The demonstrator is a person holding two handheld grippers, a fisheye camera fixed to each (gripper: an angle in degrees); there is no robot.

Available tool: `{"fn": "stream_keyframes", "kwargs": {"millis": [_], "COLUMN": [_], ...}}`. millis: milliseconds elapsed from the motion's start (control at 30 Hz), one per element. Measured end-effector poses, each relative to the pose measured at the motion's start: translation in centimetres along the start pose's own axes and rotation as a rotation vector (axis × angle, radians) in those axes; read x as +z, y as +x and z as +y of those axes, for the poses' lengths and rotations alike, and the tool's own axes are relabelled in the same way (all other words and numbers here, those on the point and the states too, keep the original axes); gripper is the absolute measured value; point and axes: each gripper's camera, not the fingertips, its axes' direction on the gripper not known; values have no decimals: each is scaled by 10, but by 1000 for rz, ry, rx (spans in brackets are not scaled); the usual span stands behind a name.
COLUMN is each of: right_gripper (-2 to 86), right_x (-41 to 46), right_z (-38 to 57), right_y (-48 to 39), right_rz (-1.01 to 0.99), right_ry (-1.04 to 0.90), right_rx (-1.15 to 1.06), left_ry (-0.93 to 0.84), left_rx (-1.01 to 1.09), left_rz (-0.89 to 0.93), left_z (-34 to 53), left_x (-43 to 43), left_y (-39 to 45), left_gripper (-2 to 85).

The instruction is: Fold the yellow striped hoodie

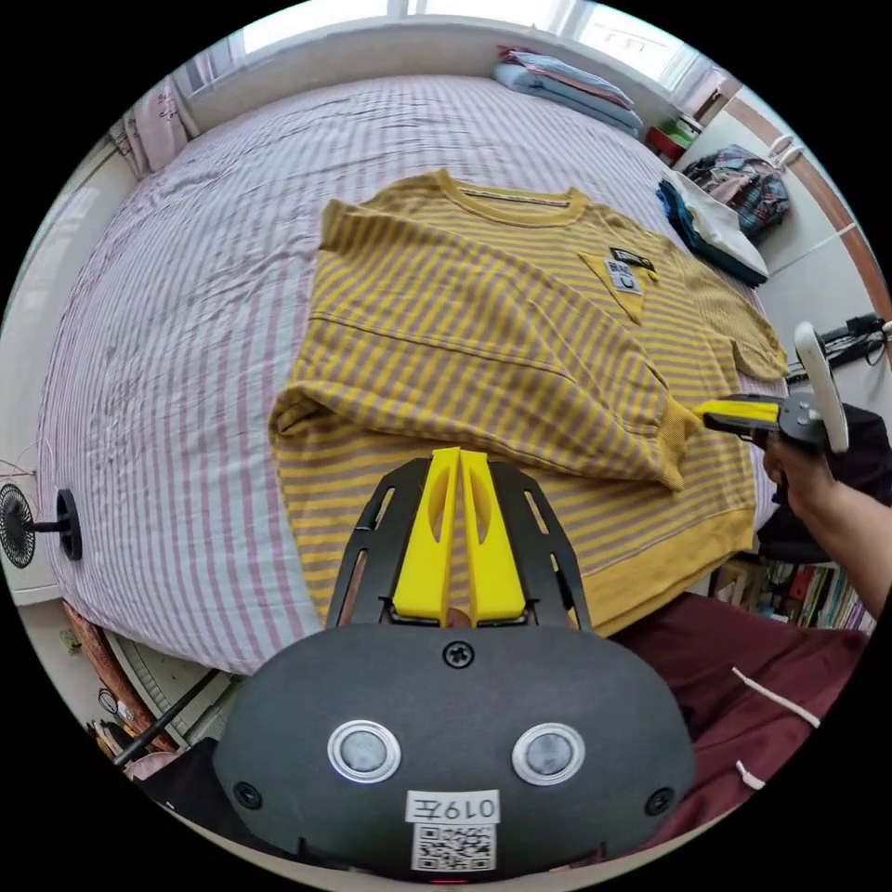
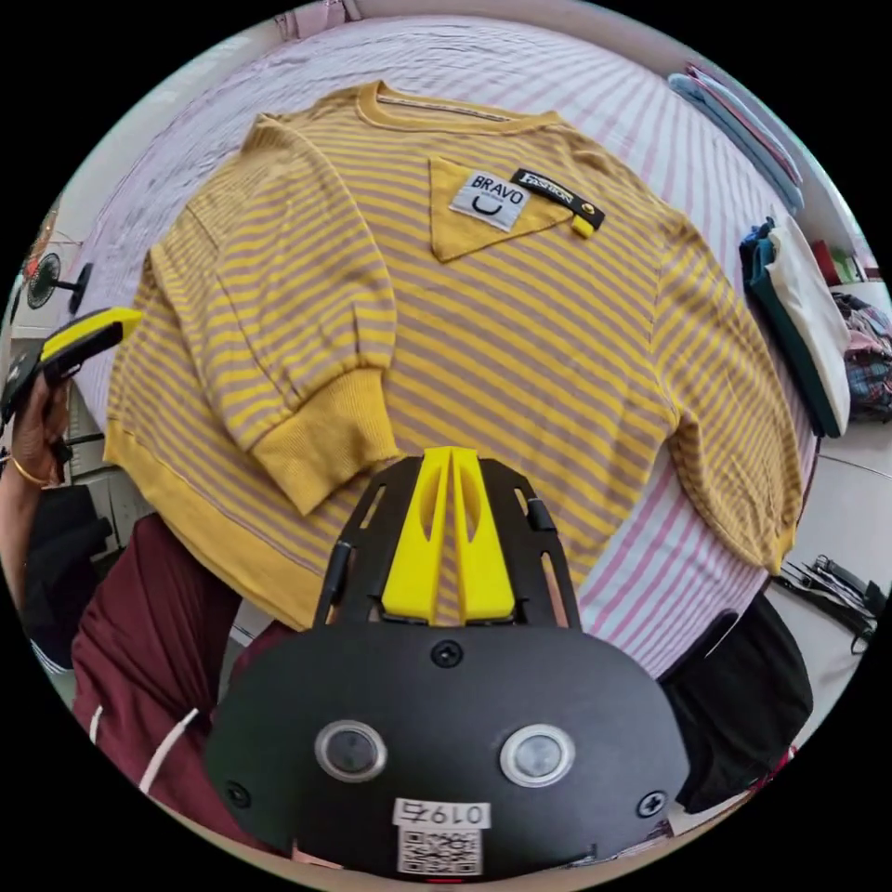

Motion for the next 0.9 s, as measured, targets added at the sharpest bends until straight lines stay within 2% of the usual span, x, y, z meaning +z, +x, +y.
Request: {"fn": "stream_keyframes", "kwargs": {"millis": [100,233,333,567,700,800,833,900], "right_gripper": [-7,-7,-8,-9,-5,25,63,81], "right_x": [32,66,84,121,136,122,121,129], "right_z": [-1,-6,-10,-26,-34,-21,-18,-15], "right_y": [-23,-30,-37,-49,-29,-21,-22,-23], "right_rz": [55,8,-16,-23,-170,-391,-448,-479], "right_ry": [16,38,40,6,-36,159,185,162], "right_rx": [99,315,332,283,386,374,344,329], "left_ry": [11,-35,-88,-98,-84,-98,-101,-97], "left_rx": [-45,-56,-71,77,121,51,18,-12], "left_rz": [-60,-68,-35,-52,-68,-1,40,90], "left_z": [-21,-49,-61,-81,-86,-94,-97,-99], "left_x": [12,33,51,55,59,62,63,66], "left_y": [-17,-24,-31,-39,-45,-66,-77,-91], "left_gripper": [8,8,9,9,9,9,9,9]}}
